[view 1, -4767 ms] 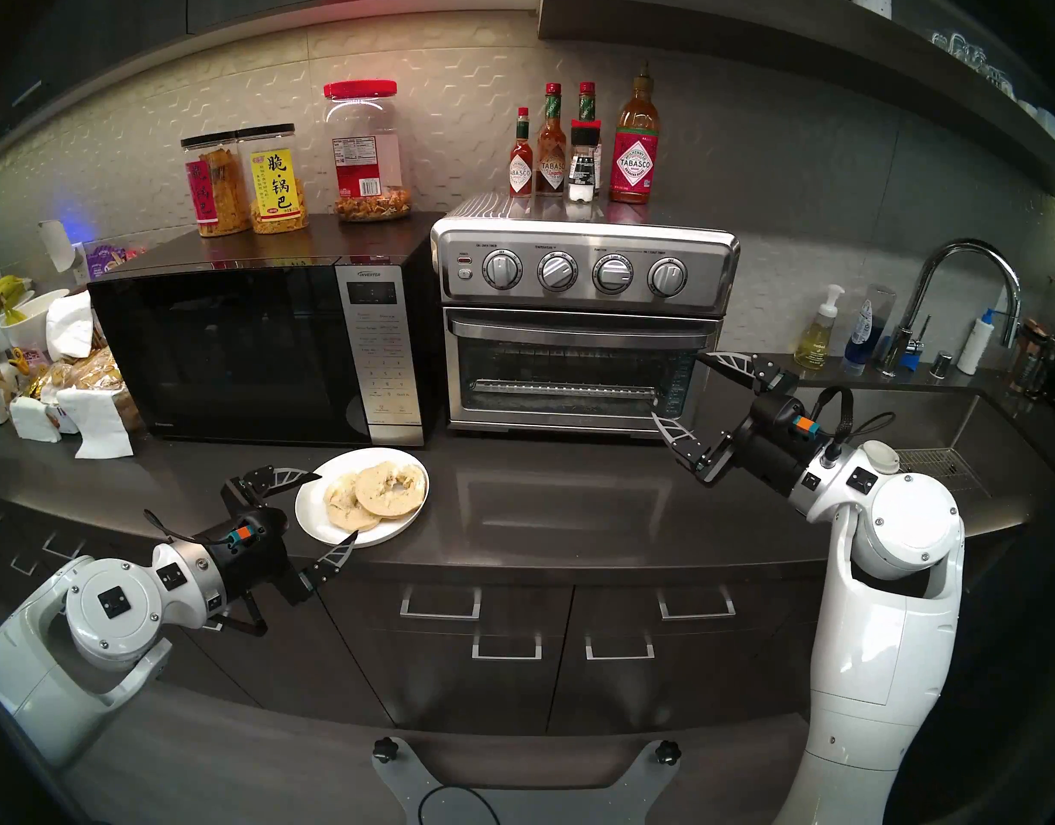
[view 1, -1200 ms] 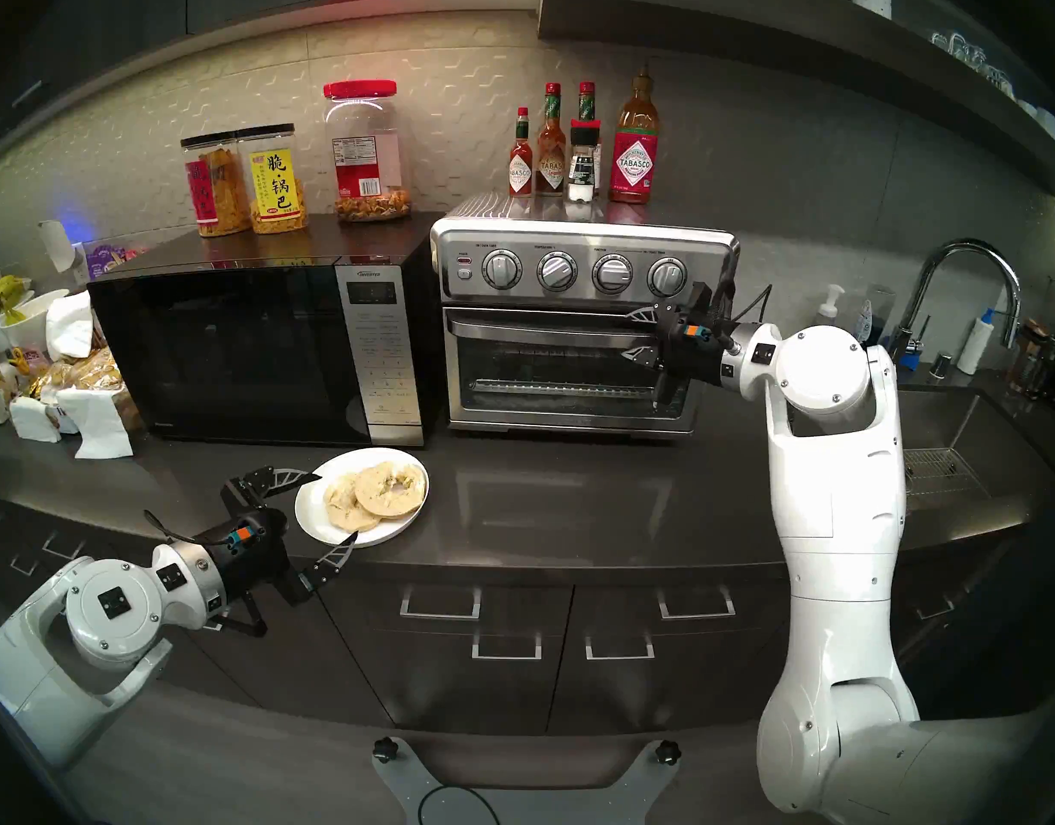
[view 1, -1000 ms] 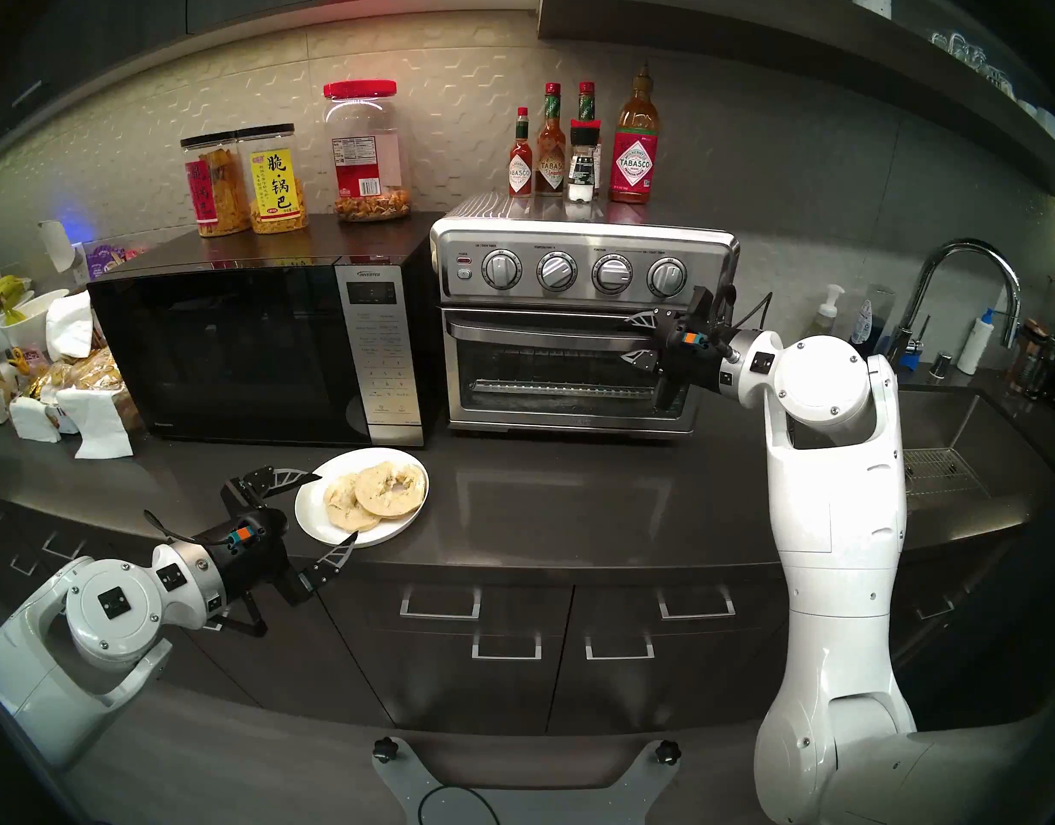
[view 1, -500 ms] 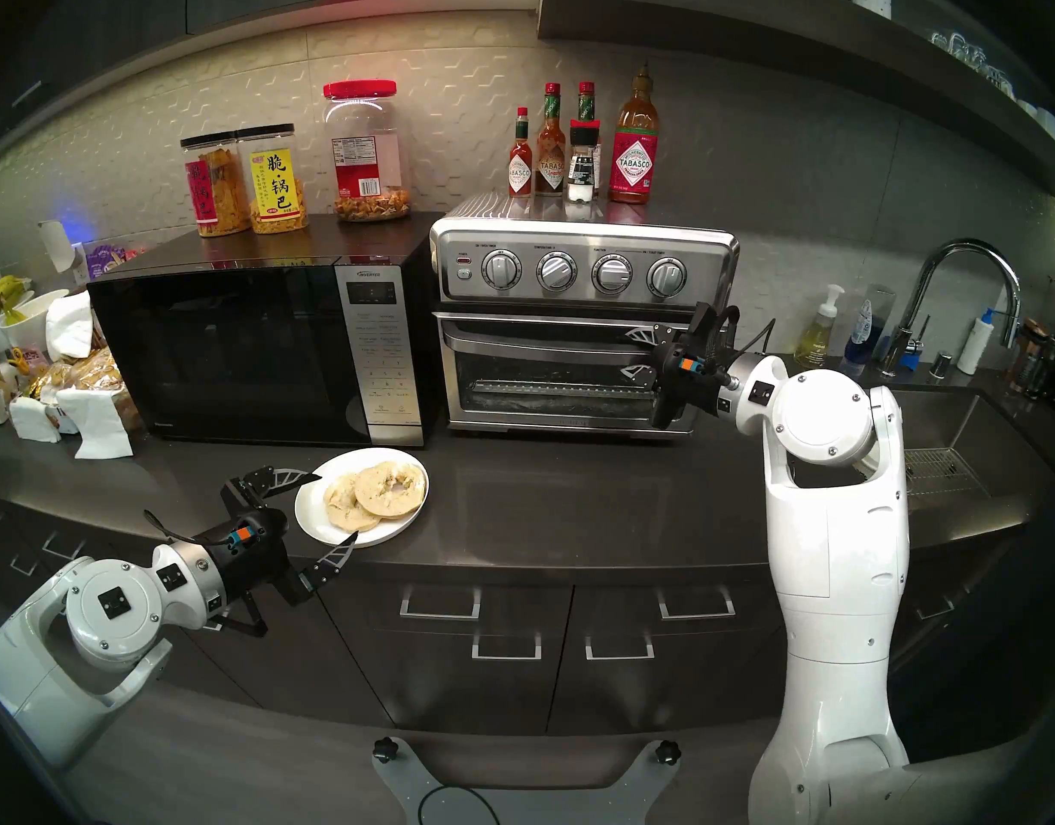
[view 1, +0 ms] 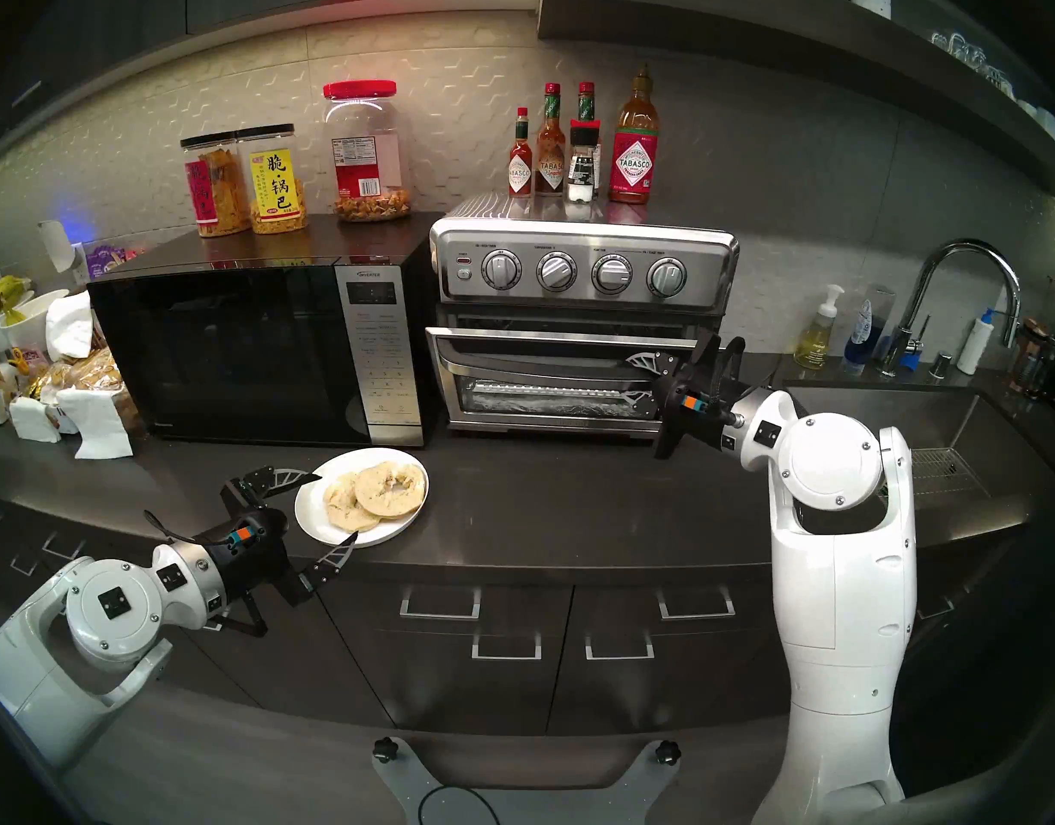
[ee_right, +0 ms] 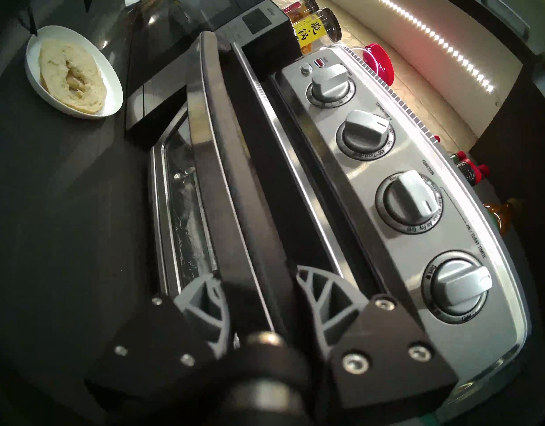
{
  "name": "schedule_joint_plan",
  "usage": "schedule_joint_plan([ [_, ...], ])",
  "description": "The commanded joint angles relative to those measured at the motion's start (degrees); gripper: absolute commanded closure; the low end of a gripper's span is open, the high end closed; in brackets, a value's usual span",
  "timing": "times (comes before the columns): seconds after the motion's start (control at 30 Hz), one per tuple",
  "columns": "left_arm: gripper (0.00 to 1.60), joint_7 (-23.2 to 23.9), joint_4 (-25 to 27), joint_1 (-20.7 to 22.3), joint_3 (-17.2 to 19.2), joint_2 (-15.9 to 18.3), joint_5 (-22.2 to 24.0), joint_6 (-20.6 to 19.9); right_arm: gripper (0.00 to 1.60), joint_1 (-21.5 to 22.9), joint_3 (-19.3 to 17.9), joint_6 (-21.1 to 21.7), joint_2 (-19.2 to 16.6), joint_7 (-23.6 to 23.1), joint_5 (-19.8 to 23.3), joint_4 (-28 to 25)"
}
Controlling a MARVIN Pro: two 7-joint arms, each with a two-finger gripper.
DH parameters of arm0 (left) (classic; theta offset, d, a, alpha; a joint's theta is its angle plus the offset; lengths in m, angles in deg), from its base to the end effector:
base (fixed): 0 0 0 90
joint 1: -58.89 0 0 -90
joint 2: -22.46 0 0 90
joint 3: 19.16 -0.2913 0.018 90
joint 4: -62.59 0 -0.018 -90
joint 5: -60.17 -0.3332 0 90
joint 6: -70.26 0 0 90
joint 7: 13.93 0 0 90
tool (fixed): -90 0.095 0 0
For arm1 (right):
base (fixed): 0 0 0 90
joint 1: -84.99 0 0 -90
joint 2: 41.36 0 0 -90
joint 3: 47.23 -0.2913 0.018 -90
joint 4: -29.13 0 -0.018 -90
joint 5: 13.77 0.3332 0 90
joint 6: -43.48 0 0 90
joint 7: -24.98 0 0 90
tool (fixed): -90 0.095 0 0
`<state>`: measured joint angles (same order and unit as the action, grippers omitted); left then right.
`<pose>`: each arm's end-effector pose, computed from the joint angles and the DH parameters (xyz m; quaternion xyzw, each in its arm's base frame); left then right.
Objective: Open the oven and place the bagel inside on the rack
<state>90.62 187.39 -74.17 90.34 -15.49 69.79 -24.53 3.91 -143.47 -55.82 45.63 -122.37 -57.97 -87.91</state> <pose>0.2948 0.1159 -0.2202 -0.6947 0.4300 -0.5722 0.0706 0.4180 0.0109 -0.1146 0.4931 0.5679 0.6397 0.1584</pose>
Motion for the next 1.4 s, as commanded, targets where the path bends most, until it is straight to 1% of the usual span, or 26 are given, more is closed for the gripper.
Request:
schedule_joint_plan([
  [0.0,0.0,0.1,0.6,0.2,0.5,0.1,-0.1,0.2,1.6,-6.8,2.0,-3.0,1.8,1.5,0.4,0.2],
  [0.03,0.0,0.1,0.6,0.2,0.5,0.1,-0.1,0.2,1.6,-6.5,1.8,-3.2,1.9,0.9,0.4,0.7],
  [0.07,0.0,0.1,0.6,0.2,0.5,0.1,-0.1,0.2,1.6,-7.7,1.7,-4.0,1.8,2.0,0.1,0.1],
  [0.1,0.0,0.1,0.6,0.2,0.5,0.1,-0.1,0.2,1.6,-7.7,1.6,-4.4,1.8,1.9,0.1,0.4],
  [0.13,0.0,0.1,0.6,0.2,0.5,0.1,-0.1,0.2,1.6,-8.8,1.4,-4.5,1.8,2.4,0.3,0.0],
  [0.17,0.0,0.0,0.6,0.2,0.5,0.1,-0.1,0.2,1.6,-8.3,1.3,-5.1,1.8,2.1,0.1,0.5],
  [0.2,0.0,0.1,0.6,0.2,0.5,0.1,-0.1,0.2,1.6,-9.5,1.2,-5.6,1.8,3.0,0.0,0.1],
  [0.33,0.0,0.1,0.6,0.2,0.5,0.1,-0.1,0.2,1.6,-10.9,0.6,-7.1,1.8,3.6,0.2,0.0],
  [0.4,0.0,0.1,0.6,0.2,0.5,0.1,-0.1,0.2,1.6,-12.4,0.3,-8.0,1.7,4.3,0.3,-0.6],
  [0.47,0.0,0.1,0.6,0.2,0.5,0.1,-0.1,0.2,1.6,-12.4,-0.1,-8.7,1.8,3.7,0.4,-0.3],
  [0.5,0.0,0.1,0.6,0.2,0.5,0.1,-0.1,0.2,1.6,-13.9,-0.3,-9.2,1.6,4.4,0.5,-1.0],
  [0.53,0.0,0.1,0.6,0.2,0.5,0.1,-0.1,0.2,1.6,-13.5,-0.5,-9.5,1.8,3.8,0.6,-0.6],
  [0.63,0.0,0.1,0.6,0.2,0.5,0.1,-0.1,0.2,1.6,-15.9,-1.0,-10.8,1.6,4.7,0.6,-1.1],
  [0.67,0.0,0.1,0.6,0.2,0.5,0.1,-0.1,0.2,1.6,-15.5,-1.2,-11.2,1.7,4.2,0.7,-0.6],
  [0.7,0.0,0.1,0.6,0.2,0.5,0.1,-0.1,0.2,1.6,-17.1,-1.3,-11.7,1.5,5.2,0.6,-1.2],
  [0.73,0.0,0.1,0.6,0.2,0.5,0.1,-0.1,0.2,1.6,-17.1,-1.7,-12.5,1.7,4.9,0.6,-0.8],
  [0.77,0.0,0.1,0.6,0.2,0.5,0.1,-0.1,0.2,1.6,-18.5,-1.8,-12.8,1.6,5.8,0.6,-1.3],
  [0.83,0.0,0.1,0.6,0.2,0.6,0.1,-0.1,0.2,1.6,-19.4,-2.1,-13.7,1.7,6.3,0.6,-1.4],
  [1.37,0.0,0.2,0.7,0.0,0.7,0.1,-0.1,0.2,1.6,-23.5,-2.9,-17.5,1.7,8.7,-0.5,-1.4],
])
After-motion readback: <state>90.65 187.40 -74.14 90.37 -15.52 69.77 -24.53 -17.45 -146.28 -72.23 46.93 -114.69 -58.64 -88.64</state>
